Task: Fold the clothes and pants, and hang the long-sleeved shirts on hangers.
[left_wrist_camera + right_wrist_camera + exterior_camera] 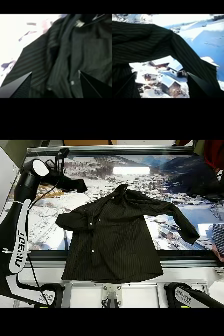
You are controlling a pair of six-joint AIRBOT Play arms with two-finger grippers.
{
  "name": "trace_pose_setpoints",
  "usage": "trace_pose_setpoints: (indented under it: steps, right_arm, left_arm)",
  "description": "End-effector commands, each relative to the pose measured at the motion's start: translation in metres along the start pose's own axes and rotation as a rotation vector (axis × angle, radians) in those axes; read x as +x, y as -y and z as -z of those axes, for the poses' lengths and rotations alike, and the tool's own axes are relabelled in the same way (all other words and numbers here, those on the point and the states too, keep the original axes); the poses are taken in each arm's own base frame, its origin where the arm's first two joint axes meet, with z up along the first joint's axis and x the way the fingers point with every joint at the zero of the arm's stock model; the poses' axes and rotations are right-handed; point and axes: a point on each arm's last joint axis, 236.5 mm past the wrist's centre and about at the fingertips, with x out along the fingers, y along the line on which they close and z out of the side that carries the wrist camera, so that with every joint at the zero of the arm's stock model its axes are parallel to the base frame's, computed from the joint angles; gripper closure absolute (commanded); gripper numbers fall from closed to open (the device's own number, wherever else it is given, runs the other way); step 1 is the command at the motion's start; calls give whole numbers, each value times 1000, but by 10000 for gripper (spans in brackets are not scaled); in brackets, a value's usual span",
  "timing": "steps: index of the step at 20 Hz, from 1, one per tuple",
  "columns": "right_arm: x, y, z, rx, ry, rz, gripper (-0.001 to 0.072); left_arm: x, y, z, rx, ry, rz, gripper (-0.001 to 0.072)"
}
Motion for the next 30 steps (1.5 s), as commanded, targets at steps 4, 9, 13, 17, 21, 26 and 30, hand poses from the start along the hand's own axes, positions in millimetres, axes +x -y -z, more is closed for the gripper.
trace_pose_setpoints:
  steps: [4,9,13,17,21,26,30]
  right_arm:
    - [1,-64,21,-127,-68,-170,34]
    - [24,-106,38,-237,-137,-227,34]
    - [53,-134,27,-237,-166,-254,34]
    - [99,-172,-22,-188,-112,-306,34]
    - [174,-208,-40,-67,-116,-413,34]
    - [249,-217,-29,-118,-85,-423,34]
    - [253,-223,-29,-338,-23,-433,34]
  left_arm:
    - [88,-8,75,-183,-248,128,79]
    - [109,7,82,-165,-347,184,362]
    - [79,-1,47,-139,-270,174,696]
    - [41,-3,13,-111,-155,159,696]
    - [35,-2,7,-103,-138,158,696]
    - [35,-2,7,-103,-139,159,696]
    - [35,-1,7,-104,-139,160,696]
